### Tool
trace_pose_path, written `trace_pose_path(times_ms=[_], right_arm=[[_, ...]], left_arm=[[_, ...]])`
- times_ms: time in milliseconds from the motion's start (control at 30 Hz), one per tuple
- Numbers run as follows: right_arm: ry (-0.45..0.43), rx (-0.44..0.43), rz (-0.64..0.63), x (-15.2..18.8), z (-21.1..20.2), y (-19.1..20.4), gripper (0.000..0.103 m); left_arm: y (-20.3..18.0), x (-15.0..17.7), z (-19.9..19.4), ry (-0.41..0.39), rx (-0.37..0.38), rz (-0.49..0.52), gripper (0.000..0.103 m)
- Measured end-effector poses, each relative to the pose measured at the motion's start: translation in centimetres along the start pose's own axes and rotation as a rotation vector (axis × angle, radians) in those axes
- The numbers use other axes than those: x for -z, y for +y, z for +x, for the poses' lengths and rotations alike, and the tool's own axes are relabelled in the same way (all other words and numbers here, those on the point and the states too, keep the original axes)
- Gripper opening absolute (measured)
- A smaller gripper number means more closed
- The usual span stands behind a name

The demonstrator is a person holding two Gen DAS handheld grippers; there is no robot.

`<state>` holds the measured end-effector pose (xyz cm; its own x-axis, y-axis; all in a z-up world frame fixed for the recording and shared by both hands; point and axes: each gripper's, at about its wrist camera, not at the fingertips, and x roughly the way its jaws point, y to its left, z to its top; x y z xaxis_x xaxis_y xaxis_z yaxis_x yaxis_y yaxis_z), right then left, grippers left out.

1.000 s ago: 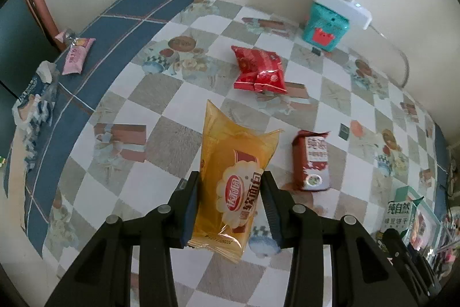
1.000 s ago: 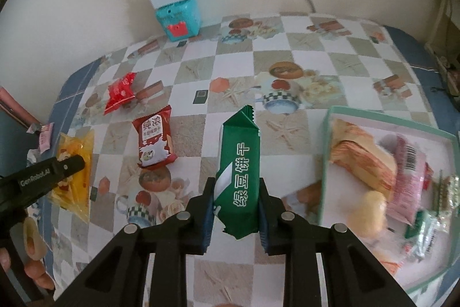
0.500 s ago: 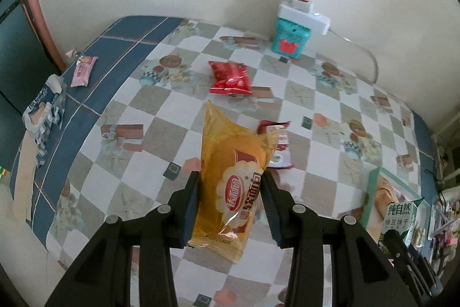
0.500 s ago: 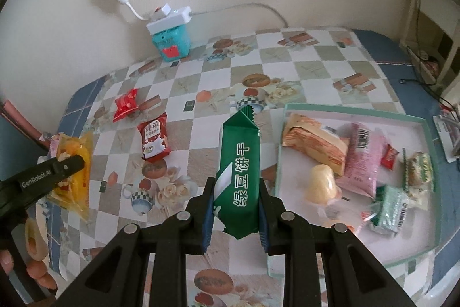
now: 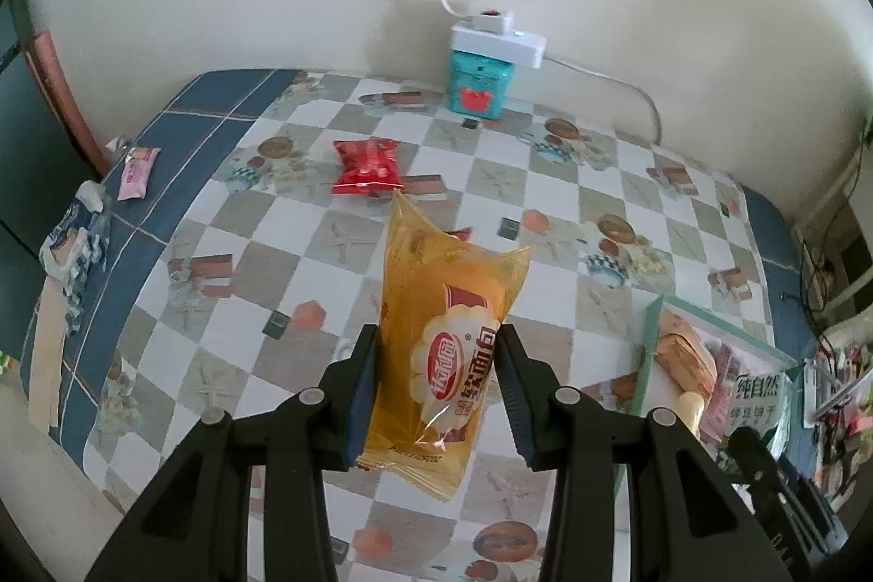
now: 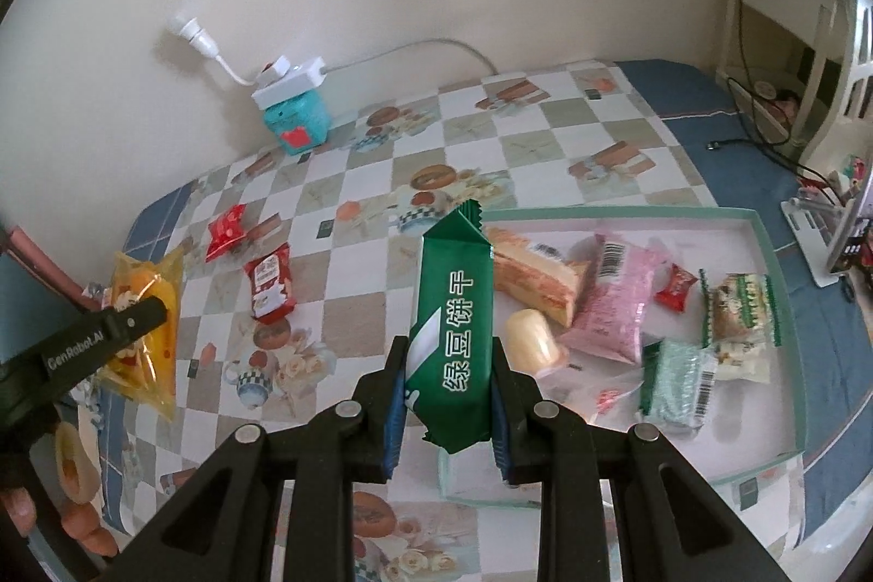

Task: Organize snacks
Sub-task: 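Carry the yellow bag with the left tool while the right tool carries the green box over the tray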

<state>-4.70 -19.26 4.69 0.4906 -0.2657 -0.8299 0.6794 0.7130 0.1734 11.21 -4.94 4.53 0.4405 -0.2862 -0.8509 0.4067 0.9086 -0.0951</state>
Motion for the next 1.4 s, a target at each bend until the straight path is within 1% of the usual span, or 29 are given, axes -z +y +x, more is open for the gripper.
trace_pose_path(times_ms=[67, 200, 433, 500, 667, 767, 867, 1033, 1300, 1400], right_arm=[[-0.004, 0.003, 0.013, -0.2, -0.2, -0.9, 0.027], [-0.016, 0.037, 0.063, -0.6, -0.8, -4.0, 0.027], [-0.027, 0.075, 0.163, -1.0, -1.5, -9.5, 0.027], [-0.026, 0.096, 0.188, -0.9, -1.6, -11.1, 0.027], [-0.013, 0.11, 0.257, -0.5, -1.7, -14.8, 0.027], [-0.009, 0.121, 0.286, -0.3, -1.8, -16.5, 0.027], [-0.005, 0.133, 0.314, -0.1, -1.9, -18.1, 0.027], [0.011, 0.165, 0.334, 0.3, -1.8, -19.7, 0.027], [0.061, 0.194, 0.333, 0.9, -0.9, -20.7, 0.027], [0.078, 0.208, 0.325, 1.1, -0.7, -20.8, 0.027]], left_arm=[[-1.0, 0.2, 0.0, 0.001, 0.002, 0.014, 0.043], [-3.6, 0.9, 0.2, 0.012, 0.012, 0.059, 0.043], [-8.9, 2.6, 0.8, 0.046, 0.038, 0.166, 0.043], [-10.8, 3.3, 1.3, 0.062, 0.042, 0.21, 0.043], [-14.7, 5.5, 2.5, 0.122, 0.074, 0.298, 0.043], [-16.6, 6.7, 3.2, 0.147, 0.064, 0.351, 0.043], [-17.8, 7.6, 3.8, 0.169, 0.059, 0.379, 0.043], [-19.0, 8.7, 4.7, 0.201, 0.052, 0.406, 0.043], [-20.4, 9.7, 5.6, 0.214, 0.012, 0.446, 0.043], [-20.7, 9.9, 5.7, 0.217, 0.009, 0.449, 0.043]])
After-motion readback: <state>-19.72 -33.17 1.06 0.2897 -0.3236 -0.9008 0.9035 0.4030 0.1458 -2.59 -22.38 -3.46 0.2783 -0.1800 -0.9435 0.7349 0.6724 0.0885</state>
